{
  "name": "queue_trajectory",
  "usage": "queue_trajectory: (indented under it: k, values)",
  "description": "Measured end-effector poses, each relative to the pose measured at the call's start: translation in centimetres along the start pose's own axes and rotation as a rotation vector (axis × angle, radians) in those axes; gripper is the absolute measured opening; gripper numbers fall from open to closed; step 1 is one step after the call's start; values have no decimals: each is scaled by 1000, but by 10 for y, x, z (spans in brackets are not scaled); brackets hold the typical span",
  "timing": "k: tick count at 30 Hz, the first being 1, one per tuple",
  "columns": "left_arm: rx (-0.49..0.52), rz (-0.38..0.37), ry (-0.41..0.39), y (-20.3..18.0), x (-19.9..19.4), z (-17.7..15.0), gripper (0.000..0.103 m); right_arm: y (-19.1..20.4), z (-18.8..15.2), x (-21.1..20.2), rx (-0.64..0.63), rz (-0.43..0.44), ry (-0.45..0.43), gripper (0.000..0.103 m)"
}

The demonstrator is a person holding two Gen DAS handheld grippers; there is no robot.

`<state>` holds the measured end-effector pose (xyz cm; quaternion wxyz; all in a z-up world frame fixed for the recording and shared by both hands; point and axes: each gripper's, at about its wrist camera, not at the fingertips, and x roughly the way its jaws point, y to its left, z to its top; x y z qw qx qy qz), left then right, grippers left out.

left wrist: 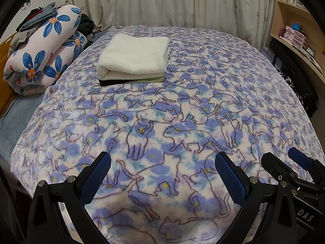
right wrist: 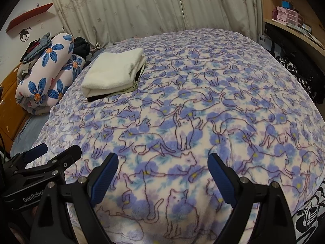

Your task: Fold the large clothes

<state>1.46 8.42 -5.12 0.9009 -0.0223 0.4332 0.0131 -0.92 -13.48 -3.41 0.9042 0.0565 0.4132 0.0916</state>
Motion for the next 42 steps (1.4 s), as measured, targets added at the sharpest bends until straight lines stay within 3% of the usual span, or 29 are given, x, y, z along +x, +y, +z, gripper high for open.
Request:
queue_trajectory:
  k: [42]
  values:
    - [5, 0, 13, 10, 9, -10, 101, 0, -3, 8, 0, -3, 19, 90]
